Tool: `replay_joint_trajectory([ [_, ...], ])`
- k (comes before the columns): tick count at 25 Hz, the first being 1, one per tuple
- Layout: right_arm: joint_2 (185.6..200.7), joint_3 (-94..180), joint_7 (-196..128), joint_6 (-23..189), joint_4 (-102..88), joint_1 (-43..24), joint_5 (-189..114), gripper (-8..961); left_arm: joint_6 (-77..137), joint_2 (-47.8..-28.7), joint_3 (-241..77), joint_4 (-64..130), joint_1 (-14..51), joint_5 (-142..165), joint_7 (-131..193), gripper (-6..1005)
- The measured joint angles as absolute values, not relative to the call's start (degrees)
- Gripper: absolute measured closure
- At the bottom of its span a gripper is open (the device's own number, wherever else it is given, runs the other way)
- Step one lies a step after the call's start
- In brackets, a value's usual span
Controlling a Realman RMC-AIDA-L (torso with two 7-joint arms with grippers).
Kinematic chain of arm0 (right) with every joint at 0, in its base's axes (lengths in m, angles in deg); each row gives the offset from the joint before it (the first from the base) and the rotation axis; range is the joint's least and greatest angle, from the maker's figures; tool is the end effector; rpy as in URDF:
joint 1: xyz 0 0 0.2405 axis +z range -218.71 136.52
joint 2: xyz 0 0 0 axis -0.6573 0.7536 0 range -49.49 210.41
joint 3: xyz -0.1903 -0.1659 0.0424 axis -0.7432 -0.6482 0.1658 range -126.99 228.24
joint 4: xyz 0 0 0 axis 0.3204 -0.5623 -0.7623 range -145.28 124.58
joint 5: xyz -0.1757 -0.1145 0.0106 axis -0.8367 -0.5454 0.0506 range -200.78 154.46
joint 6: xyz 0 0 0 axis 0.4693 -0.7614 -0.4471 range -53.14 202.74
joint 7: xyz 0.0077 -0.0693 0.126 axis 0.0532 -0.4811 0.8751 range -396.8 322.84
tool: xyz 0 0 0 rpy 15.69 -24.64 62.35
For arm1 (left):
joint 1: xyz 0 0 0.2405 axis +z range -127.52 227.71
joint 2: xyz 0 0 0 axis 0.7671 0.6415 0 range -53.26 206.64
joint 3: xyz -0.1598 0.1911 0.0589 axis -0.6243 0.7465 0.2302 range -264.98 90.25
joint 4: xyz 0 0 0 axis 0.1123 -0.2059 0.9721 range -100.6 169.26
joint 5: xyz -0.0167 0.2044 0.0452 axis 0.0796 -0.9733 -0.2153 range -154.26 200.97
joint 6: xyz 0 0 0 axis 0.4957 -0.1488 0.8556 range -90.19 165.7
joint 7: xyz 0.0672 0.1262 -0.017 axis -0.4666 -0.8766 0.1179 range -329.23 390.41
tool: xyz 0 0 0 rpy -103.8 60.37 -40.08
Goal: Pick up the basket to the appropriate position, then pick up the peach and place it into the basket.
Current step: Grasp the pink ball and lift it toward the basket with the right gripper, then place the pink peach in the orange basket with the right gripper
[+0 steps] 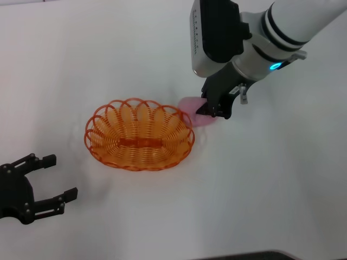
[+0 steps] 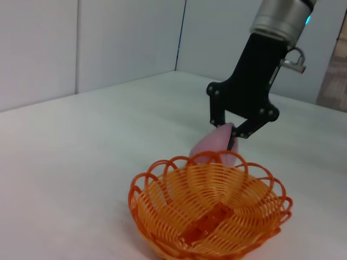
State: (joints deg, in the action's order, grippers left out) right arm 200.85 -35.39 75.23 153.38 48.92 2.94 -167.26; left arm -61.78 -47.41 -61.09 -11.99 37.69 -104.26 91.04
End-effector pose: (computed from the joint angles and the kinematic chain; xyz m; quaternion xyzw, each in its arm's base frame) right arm 0.1632 0.3694 -0.0628 -0.9759 0.0141 -0.2076 0.0658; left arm -0.3423 0.2125 0.0040 -0.9439 -0.2024 -0.1926 0.1760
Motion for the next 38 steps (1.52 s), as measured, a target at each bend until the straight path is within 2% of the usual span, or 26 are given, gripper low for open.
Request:
replay_joint_trajectory([
  [16,200.64,-29.1,80.4,167.5,61.9,-0.7,-174.3,871,-61.4,-47.33,-61.1,-12.1,37.6,-104.2,91.1,114],
  [26,200.12,-14.0,72.8,178.8,66.6,-2.1,-162.0,872,-61.4,-47.32,-61.2,-12.5,37.4,-103.9,91.1,114],
  [38,200.59,-25.8,70.0,164.5,59.1,-3.4,-149.7,873,-61.4,-47.32,-61.2,-12.6,37.3,-103.8,91.1,114],
])
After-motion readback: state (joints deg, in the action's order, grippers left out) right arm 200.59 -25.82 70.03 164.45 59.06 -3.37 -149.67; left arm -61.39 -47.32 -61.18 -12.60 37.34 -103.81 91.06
